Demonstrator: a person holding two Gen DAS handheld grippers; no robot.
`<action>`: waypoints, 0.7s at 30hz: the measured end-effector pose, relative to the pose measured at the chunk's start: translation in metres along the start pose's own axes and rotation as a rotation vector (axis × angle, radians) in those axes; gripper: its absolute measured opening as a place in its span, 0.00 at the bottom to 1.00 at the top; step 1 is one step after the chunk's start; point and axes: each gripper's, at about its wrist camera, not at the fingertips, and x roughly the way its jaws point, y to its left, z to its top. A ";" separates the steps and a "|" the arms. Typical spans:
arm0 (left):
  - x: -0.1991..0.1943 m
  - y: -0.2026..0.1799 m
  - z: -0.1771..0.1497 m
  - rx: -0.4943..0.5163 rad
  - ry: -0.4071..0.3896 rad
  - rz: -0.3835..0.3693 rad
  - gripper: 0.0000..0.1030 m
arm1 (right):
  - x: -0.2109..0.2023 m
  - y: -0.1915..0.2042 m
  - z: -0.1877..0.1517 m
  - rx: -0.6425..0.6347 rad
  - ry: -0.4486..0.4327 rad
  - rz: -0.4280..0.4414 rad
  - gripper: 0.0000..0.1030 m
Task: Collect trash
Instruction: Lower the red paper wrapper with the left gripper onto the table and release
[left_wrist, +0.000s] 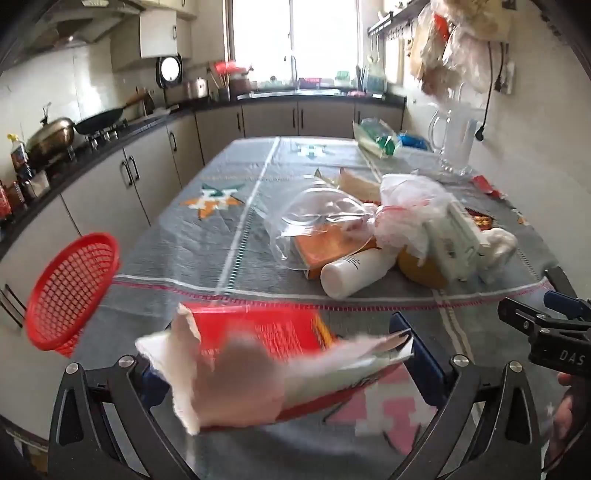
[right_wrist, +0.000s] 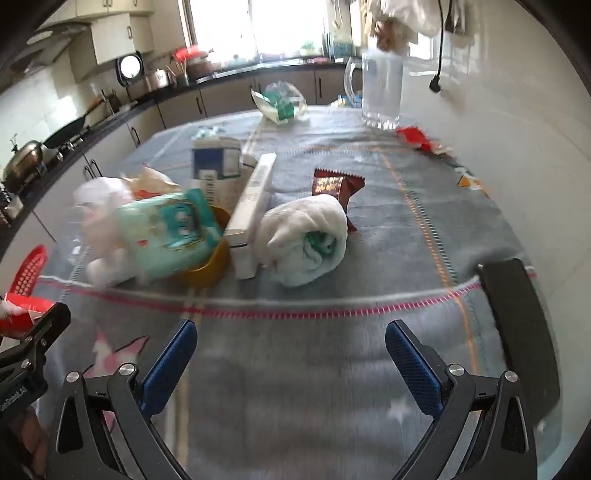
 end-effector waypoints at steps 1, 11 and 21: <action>-0.008 0.000 -0.003 0.007 -0.021 0.007 1.00 | -0.010 0.003 -0.006 0.001 -0.021 0.003 1.00; -0.076 0.022 -0.040 -0.005 -0.194 0.101 1.00 | -0.081 0.031 -0.050 -0.025 -0.191 0.048 1.00; -0.067 0.036 -0.058 -0.043 -0.170 0.113 1.00 | -0.084 0.039 -0.055 -0.062 -0.232 0.012 1.00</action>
